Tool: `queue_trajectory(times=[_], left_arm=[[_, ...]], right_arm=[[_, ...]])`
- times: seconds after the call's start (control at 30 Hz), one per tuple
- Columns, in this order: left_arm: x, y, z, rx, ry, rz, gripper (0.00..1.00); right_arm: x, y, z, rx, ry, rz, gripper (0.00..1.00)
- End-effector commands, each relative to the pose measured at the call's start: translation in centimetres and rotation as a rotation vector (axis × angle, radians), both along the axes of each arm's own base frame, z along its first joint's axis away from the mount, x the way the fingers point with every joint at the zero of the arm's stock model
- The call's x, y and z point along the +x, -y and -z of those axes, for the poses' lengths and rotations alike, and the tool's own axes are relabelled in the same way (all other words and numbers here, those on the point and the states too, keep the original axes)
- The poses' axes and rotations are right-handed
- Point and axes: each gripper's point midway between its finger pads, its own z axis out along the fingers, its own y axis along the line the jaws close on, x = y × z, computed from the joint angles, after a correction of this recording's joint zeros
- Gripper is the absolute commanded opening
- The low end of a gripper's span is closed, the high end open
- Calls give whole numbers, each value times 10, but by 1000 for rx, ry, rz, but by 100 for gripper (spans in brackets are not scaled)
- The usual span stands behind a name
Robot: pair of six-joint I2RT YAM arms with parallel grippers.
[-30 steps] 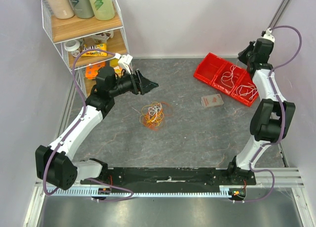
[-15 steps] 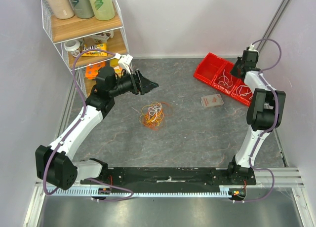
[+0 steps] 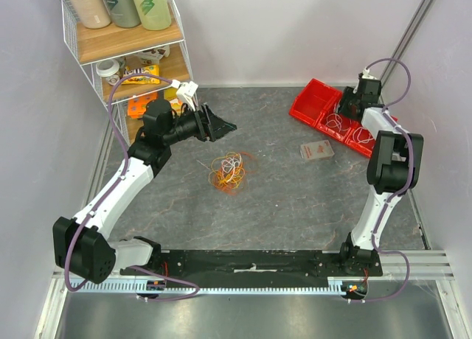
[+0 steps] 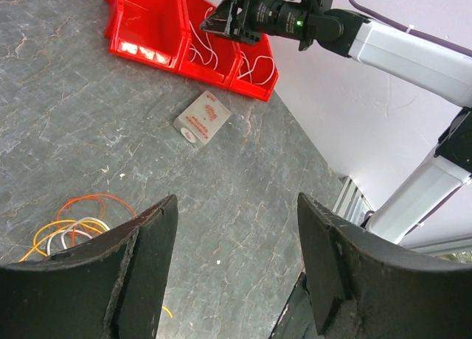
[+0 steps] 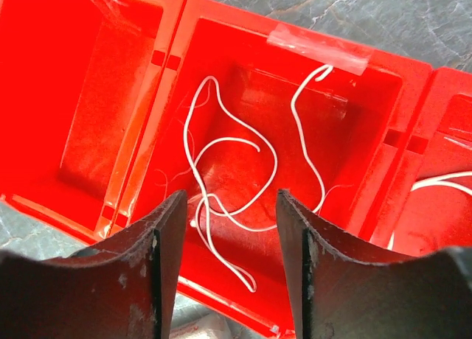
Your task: Untangle the cables
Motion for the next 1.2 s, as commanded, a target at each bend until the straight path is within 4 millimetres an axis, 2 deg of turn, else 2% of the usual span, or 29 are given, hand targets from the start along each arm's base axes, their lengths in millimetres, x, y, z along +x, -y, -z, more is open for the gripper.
queue_trajectory(times=[0.0, 0.23, 0.33, 0.53, 0.63, 0.73, 0.83, 1.0, 1.1, 1.17], left_arm=[[-2, 3, -11, -36, 22, 27, 72], [-2, 3, -11, -40, 18, 31, 72], [-1, 3, -9, -37, 15, 28, 72], [-1, 3, -9, -38, 14, 27, 72], [-1, 2, -9, -38, 14, 26, 72], [0, 3, -8, -38, 10, 26, 72], [0, 3, -7, -39, 6, 27, 71], [0, 3, -7, -39, 6, 27, 71], [-1, 3, -9, -43, 7, 28, 71], [-2, 3, -11, -47, 10, 31, 71]], right_arm=[[4, -5, 12, -72, -17, -57, 61], [2, -11, 35, -159, -95, -60, 61], [4, -6, 49, -192, -147, -31, 59], [3, 0, 66, -209, -199, -4, 42], [3, -2, 69, -209, -207, -5, 30], [10, -8, 52, -217, -174, -8, 13], [20, -11, 17, -211, -112, 8, 0], [29, -8, -69, -190, 46, 74, 0], [23, -6, -117, -172, 128, 108, 0], [13, -1, -141, -153, 170, 138, 0]])
